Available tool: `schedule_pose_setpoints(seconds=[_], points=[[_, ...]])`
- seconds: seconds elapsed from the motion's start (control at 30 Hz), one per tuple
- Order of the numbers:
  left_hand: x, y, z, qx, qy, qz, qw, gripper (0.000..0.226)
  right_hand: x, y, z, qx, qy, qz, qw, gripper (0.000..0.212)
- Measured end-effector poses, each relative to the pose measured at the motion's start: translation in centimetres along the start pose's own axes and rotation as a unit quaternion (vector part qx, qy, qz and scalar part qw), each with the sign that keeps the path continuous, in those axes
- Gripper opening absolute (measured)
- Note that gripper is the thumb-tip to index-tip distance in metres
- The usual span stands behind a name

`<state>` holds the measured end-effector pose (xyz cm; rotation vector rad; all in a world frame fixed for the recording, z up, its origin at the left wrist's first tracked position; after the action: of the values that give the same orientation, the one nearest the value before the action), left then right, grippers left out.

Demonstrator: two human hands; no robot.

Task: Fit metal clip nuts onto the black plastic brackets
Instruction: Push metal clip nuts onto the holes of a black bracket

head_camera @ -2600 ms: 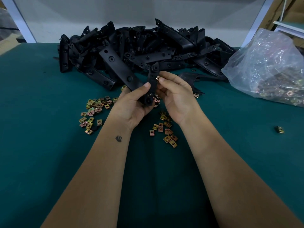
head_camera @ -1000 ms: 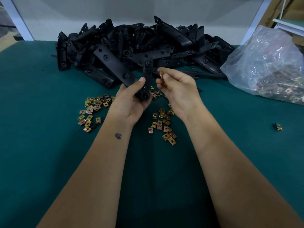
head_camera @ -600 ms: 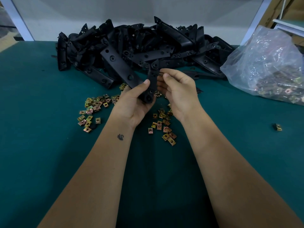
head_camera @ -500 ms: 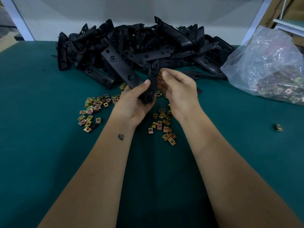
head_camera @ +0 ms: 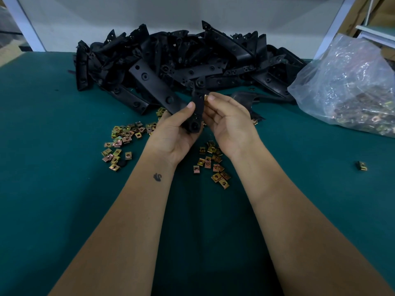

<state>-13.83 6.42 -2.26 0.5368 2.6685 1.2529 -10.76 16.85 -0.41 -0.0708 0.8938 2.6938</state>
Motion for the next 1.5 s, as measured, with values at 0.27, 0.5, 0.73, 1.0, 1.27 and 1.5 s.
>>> schedule_pose_setpoints(seconds=[0.27, 0.5, 0.73, 1.0, 1.27, 1.5], points=[[-0.32, 0.23, -0.27, 0.016, -0.003, -0.010, 1.000, 0.027, 0.06, -0.01, -0.12, 0.015, 0.013, 0.014, 1.000, 0.010], [-0.59, 0.48, -0.11, 0.048, -0.015, -0.010, 0.999, 0.051, 0.13, -0.46, 0.10, 0.021, 0.014, -0.002, 1.000, 0.008], [-0.56, 0.62, -0.31, 0.016, -0.012, 0.008, 1.000, 0.035, 0.20, -0.16, -0.08, 0.000, 0.022, 0.015, 1.000, 0.010], [-0.41, 0.60, -0.26, 0.016, -0.011, 0.016, 1.000, 0.033, 0.00, -0.02, 0.48, -0.023, 0.010, 0.025, 0.999, 0.012], [-0.44, 0.51, -0.27, 0.017, 0.004, 0.014, 1.000, 0.030, -0.13, 0.10, 0.69, -0.055, 0.001, 0.025, 0.998, 0.014], [-0.32, 0.58, -0.33, 0.036, 0.012, 0.018, 0.999, 0.023, -0.34, -0.09, 0.66, -0.036, -0.002, 0.007, 0.999, 0.015]])
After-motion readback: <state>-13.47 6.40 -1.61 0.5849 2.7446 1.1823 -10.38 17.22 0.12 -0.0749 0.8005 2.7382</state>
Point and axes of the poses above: each hand's wrist, its own x-axis towards the middle knuckle, its own y-axis out of the palm, z = x × y, the point moved 7 cm from there along x, towards the middle knuckle, and after that the axes turned 9 degrees about y, right-handed, at the moved point
